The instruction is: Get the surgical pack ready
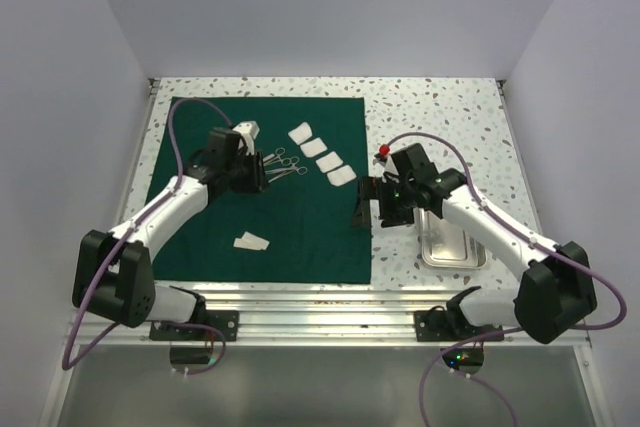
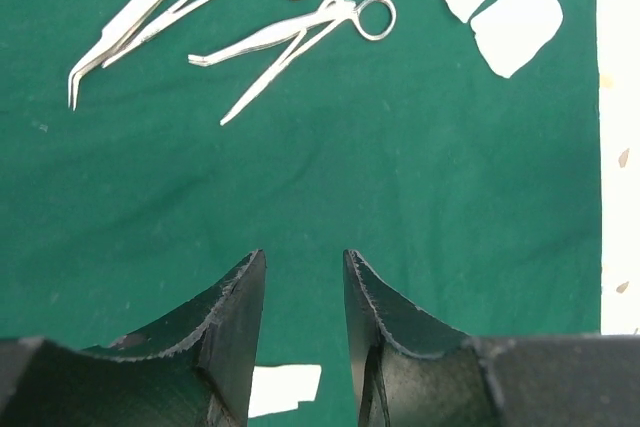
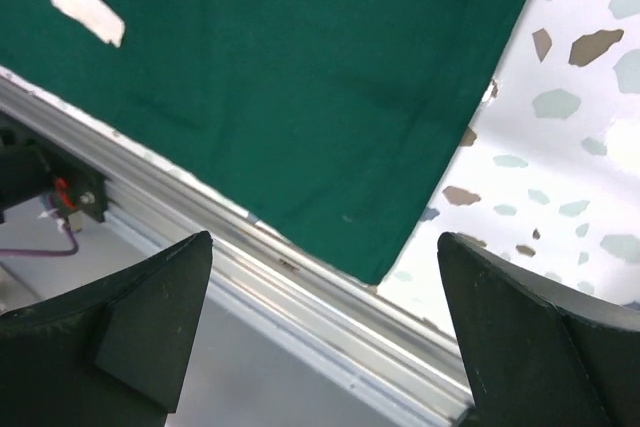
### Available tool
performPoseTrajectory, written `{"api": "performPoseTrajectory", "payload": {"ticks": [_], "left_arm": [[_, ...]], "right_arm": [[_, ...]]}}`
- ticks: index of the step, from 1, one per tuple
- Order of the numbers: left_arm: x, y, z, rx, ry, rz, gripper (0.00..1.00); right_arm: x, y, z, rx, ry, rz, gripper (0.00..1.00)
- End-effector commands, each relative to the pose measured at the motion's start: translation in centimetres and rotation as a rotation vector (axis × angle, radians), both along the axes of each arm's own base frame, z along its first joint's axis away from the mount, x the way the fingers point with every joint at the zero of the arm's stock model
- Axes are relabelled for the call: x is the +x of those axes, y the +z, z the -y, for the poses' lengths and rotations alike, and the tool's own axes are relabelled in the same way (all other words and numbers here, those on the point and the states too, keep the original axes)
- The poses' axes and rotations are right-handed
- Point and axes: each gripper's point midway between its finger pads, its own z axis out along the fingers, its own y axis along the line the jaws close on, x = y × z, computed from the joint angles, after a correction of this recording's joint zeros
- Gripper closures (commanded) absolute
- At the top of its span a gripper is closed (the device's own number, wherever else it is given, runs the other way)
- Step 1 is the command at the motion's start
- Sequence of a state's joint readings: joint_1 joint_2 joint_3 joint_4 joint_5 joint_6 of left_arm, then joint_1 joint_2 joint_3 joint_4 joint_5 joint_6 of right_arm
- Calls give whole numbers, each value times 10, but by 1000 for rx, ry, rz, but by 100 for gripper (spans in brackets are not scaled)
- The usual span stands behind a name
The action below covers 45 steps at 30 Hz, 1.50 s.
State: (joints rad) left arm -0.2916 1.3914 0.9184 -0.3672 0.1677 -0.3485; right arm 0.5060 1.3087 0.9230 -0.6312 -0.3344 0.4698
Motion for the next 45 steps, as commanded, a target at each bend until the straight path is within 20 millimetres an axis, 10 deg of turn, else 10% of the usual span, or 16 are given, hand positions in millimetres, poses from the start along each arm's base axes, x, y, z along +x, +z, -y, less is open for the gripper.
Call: {"api": "performPoseTrajectory", "payload": {"ticks": [1, 20, 45], "left_arm": [[1, 17, -8, 83, 1, 34, 59], [91, -15, 26, 259, -355, 141, 70], [118, -55, 32, 355, -412, 134, 62]], "right_arm": [[-14, 33, -3, 34, -6, -53, 1], [-1, 40, 9, -114, -19, -105, 1], [10, 27, 15, -100, 40, -150, 1]]}}
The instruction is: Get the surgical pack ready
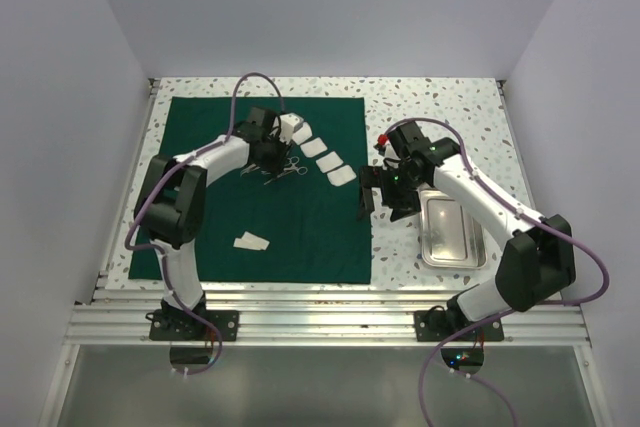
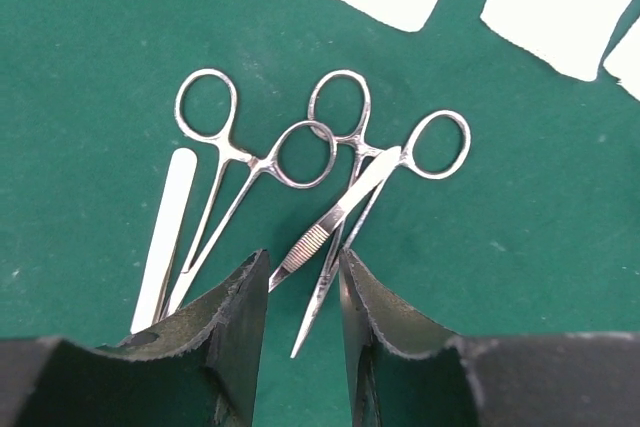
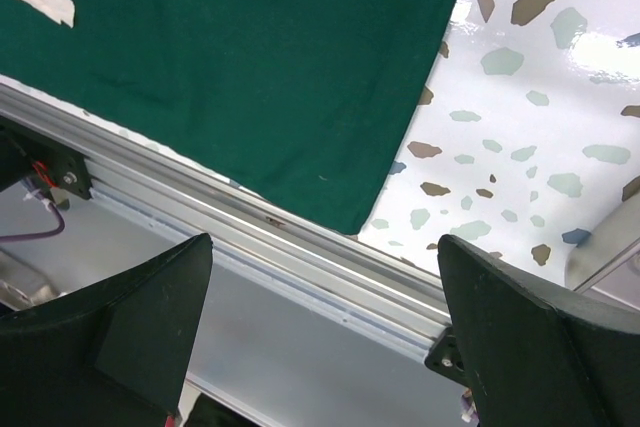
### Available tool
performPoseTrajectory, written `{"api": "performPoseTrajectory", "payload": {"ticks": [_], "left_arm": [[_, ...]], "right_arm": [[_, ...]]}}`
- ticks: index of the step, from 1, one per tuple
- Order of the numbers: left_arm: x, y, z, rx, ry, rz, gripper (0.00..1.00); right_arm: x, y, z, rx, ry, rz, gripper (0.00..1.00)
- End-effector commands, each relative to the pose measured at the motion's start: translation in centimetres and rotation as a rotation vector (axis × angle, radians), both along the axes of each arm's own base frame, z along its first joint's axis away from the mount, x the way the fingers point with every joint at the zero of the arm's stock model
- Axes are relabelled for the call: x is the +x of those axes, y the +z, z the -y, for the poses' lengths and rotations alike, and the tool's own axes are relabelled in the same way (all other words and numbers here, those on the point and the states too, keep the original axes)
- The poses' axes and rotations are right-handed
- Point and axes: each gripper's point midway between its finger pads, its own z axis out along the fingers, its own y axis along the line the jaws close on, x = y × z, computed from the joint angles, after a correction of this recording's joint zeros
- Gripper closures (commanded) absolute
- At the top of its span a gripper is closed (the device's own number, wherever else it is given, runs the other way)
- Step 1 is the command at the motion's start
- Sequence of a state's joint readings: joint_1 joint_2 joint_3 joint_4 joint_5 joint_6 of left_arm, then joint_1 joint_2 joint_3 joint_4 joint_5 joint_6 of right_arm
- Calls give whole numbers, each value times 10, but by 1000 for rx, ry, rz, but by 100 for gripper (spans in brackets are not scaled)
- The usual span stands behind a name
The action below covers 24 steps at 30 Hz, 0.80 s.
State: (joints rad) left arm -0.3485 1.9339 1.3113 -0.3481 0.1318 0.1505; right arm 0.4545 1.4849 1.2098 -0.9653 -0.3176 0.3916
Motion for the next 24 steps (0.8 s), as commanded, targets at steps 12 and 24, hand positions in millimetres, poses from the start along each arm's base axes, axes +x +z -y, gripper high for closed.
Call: {"api": "performPoseTrajectory", "payload": {"ticks": [12, 24], "left_arm": [[16, -2, 1, 25, 1, 34, 71], [15, 4, 1, 18, 26, 17, 100]], "right_arm": [[4, 7, -1, 40, 34, 4, 1], [6, 6, -1, 36, 27, 0, 1]]}}
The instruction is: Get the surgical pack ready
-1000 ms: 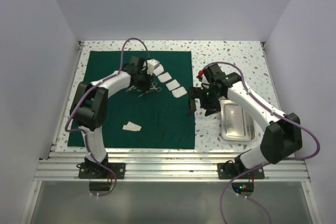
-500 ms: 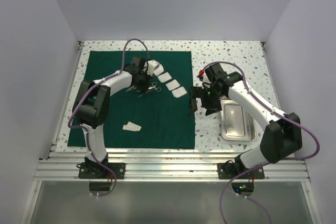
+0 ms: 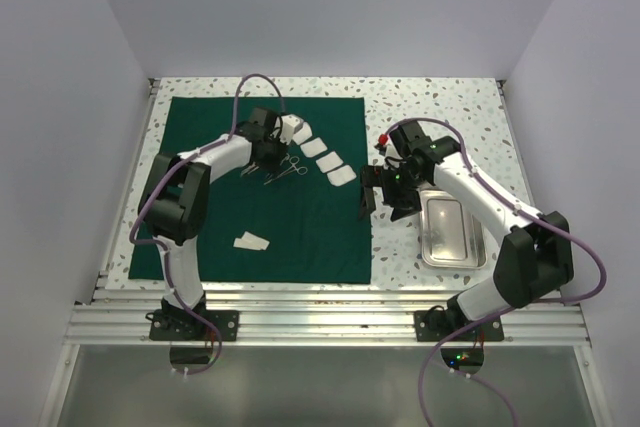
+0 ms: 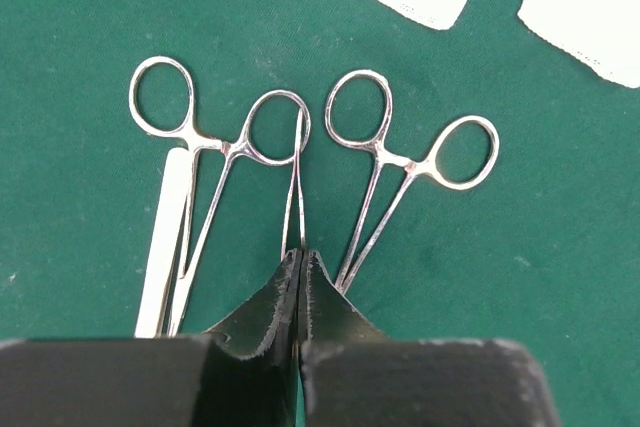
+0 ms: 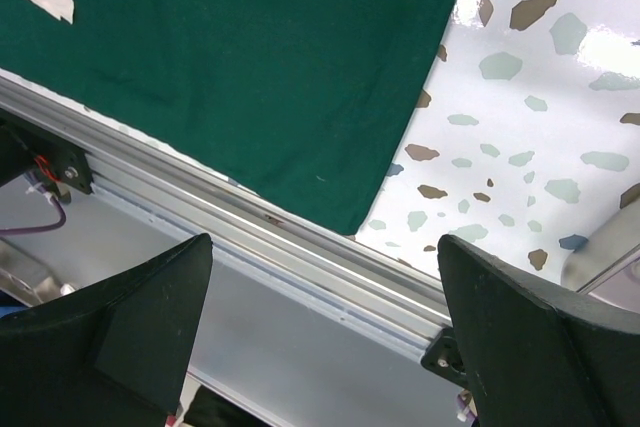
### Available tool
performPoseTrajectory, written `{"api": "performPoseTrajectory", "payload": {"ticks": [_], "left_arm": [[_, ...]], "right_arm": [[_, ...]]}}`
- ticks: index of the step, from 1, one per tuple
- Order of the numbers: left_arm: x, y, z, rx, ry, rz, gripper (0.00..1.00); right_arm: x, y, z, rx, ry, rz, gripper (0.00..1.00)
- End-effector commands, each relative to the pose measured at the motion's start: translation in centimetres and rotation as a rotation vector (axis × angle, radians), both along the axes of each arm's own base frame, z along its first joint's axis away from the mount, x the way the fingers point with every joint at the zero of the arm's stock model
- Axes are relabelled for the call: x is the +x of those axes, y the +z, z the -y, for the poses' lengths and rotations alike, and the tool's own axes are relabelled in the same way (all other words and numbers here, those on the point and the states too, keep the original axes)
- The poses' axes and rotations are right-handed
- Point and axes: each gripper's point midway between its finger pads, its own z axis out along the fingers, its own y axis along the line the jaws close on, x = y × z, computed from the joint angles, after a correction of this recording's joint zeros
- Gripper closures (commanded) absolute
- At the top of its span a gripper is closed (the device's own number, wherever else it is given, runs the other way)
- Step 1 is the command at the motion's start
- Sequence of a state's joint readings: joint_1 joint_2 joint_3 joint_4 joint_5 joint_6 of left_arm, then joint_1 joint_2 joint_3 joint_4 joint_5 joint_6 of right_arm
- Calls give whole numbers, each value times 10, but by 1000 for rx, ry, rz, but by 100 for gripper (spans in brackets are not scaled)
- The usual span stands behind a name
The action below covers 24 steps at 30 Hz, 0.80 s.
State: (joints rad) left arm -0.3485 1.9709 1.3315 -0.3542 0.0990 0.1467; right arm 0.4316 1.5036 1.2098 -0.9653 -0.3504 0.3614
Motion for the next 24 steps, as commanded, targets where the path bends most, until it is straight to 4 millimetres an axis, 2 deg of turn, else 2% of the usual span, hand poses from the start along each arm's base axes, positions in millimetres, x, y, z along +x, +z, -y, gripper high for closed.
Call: {"api": "performPoseTrajectory", "payload": {"ticks": [1, 3, 9, 12, 13, 14, 15, 16, 17, 18, 19, 20, 24], "left_arm": [[12, 22, 6, -22, 11, 37, 100], [6, 30, 6, -35, 32, 15, 100], [-9, 84, 13, -127, 74, 13, 100], [-30, 102, 34, -274, 69, -60, 100], [-42, 110, 50, -368, 27, -104, 100], [-46, 118, 61, -452, 40, -119, 100], [-61, 122, 66, -511, 31, -145, 100], [-76, 132, 81, -614, -23, -192, 100], [-76, 146, 91, -708, -20, -184, 100], [-92, 149, 93, -754, -27, -205, 100], [-101, 155, 98, -804, -54, -226, 100], [-102, 165, 102, -850, -53, -222, 100], [-123, 173, 109, -897, -87, -270, 100]], "right_arm": [[4, 10, -3, 19, 15, 18, 1], [5, 12, -3, 18, 14, 24, 1], [11, 23, -8, 44, 7, 50, 1], [21, 37, -22, 124, 1, 97, 1], [25, 41, -26, 148, -7, 113, 1], [27, 44, -31, 178, -29, 113, 2], [37, 50, -40, 222, -36, 151, 4], [39, 56, -48, 279, -36, 154, 6], [43, 60, -55, 317, -78, 142, 7], [52, 65, -61, 364, -97, 182, 7], [54, 70, -67, 406, -107, 185, 8], [61, 73, -73, 453, -142, 203, 8], [68, 83, -77, 509, -181, 238, 15]]}}
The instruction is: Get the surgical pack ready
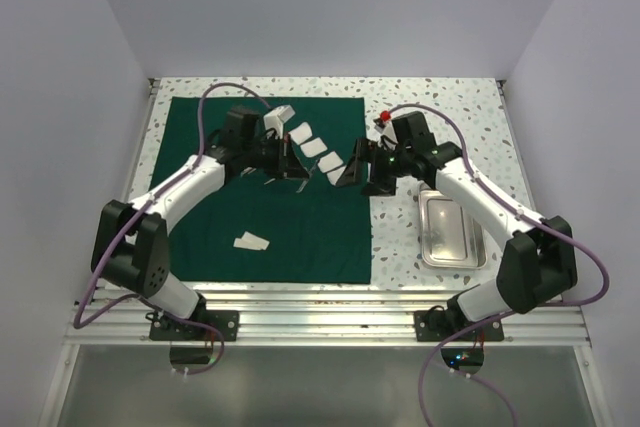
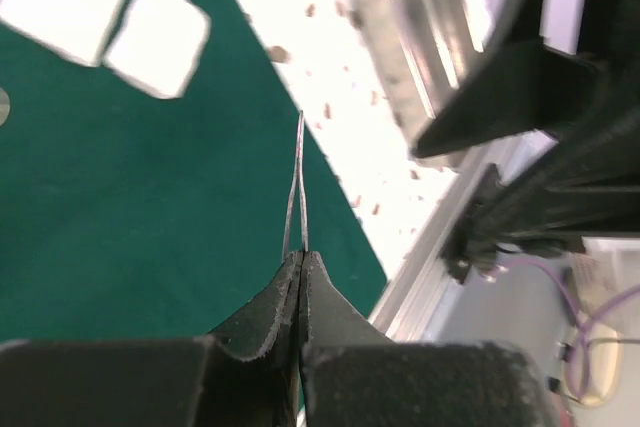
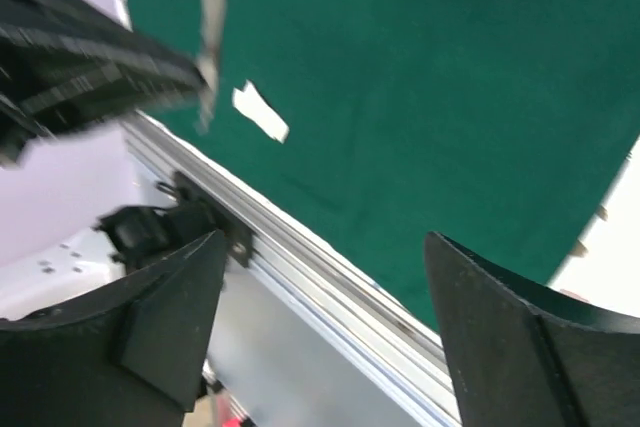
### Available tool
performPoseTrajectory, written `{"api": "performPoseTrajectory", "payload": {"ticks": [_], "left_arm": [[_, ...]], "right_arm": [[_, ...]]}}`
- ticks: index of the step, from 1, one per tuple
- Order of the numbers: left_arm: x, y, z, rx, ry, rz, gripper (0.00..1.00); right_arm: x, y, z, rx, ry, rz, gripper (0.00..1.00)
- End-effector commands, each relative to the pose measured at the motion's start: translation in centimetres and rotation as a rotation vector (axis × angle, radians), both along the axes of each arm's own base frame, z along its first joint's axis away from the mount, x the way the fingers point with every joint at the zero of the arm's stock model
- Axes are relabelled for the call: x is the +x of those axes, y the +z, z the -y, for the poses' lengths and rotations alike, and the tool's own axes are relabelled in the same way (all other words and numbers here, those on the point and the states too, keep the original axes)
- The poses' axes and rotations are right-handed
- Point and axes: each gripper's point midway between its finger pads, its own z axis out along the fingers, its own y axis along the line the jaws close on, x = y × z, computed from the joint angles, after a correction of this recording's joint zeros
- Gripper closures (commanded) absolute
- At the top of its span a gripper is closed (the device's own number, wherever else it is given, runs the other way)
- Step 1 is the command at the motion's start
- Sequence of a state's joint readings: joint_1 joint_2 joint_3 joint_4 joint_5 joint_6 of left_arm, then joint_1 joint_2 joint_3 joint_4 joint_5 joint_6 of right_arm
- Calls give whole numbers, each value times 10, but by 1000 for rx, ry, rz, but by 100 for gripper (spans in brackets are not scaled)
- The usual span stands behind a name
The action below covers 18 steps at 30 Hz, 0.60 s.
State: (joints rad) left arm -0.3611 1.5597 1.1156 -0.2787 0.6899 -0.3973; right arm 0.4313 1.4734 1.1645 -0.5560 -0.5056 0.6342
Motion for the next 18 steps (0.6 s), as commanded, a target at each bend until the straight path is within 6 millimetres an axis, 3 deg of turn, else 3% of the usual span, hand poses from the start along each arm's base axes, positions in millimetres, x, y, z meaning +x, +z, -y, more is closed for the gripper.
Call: {"api": "performPoseTrajectory", "payload": {"ticks": [1, 8, 18], "left_arm": [[-20, 38, 23, -180, -83, -21, 100], [-38, 59, 37, -338, -115, -36, 100], [-43, 65, 51, -353, -156, -31, 100]], "right_arm": [[17, 39, -19, 160, -42, 95, 18], [28, 57, -33, 262, -51, 131, 29], [29, 41, -33, 235, -66, 85, 39]]}}
